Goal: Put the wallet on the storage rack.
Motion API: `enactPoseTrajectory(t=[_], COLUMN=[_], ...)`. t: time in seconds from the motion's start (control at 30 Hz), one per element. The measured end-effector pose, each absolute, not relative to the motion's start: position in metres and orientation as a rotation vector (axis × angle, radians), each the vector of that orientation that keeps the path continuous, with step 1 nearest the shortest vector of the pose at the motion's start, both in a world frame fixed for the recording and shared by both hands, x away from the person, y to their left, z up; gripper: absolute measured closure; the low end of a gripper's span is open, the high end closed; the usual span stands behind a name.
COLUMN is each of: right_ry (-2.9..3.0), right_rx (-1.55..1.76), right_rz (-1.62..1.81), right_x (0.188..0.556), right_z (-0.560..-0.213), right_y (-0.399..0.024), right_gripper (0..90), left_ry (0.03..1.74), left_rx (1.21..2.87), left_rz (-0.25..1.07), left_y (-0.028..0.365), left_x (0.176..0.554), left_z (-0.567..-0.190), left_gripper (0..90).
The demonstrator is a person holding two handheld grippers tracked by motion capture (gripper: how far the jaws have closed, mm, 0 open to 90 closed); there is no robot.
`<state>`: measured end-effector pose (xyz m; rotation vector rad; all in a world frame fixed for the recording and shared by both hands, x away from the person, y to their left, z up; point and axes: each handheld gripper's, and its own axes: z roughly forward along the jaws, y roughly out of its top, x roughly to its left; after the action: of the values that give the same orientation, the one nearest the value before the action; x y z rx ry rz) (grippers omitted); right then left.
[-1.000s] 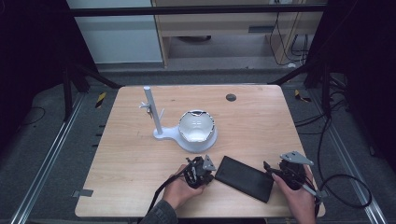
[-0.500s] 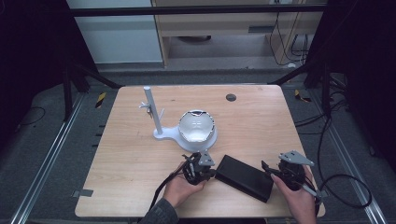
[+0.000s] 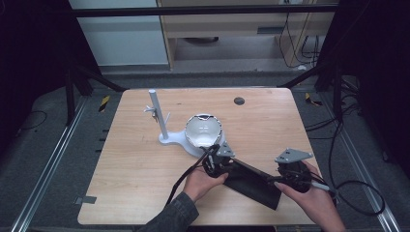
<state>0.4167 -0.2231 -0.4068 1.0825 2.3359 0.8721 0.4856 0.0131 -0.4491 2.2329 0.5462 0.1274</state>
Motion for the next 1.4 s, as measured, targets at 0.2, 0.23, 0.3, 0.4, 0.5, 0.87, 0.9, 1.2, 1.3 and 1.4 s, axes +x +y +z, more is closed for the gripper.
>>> enactPoseTrajectory(t=[0.2,0.23,0.3,0.4,0.5,0.87,0.9,1.2,1.3,1.4], right_ry=[2.479,2.496,2.514,2.565,2.585,2.593,2.592,2.563,2.546,2.549], right_rx=[1.031,1.028,1.024,0.996,0.975,0.966,0.966,0.895,0.859,0.803], right_rz=[0.749,0.736,0.717,0.620,0.576,0.538,0.535,0.426,0.380,0.370], right_x=[0.428,0.430,0.433,0.440,0.443,0.446,0.446,0.449,0.448,0.442], right_z=[-0.416,-0.418,-0.421,-0.432,-0.437,-0.445,-0.447,-0.451,-0.450,-0.443], right_y=[-0.213,-0.211,-0.210,-0.204,-0.201,-0.199,-0.198,-0.188,-0.185,-0.184], right_gripper=[30.5,32.0,33.9,38.1,41.4,47.5,49.1,75.2,82.6,84.7], left_ry=[0.554,0.554,0.562,0.562,0.561,0.555,0.556,0.568,0.563,0.571], left_rx=[2.230,2.230,2.221,2.224,2.225,2.238,2.238,2.226,2.234,2.232], left_rz=[0.122,0.122,0.121,0.122,0.121,0.114,0.112,0.107,0.127,0.215], left_y=[0.013,0.013,0.015,0.016,0.016,0.016,0.015,0.017,0.021,0.033], left_x=[0.494,0.494,0.494,0.494,0.494,0.494,0.494,0.493,0.492,0.486], left_z=[-0.450,-0.450,-0.449,-0.447,-0.448,-0.448,-0.448,-0.447,-0.444,-0.435], left_gripper=[89.4,89.4,89.4,89.4,89.3,89.2,89.2,88.5,86.3,68.8])
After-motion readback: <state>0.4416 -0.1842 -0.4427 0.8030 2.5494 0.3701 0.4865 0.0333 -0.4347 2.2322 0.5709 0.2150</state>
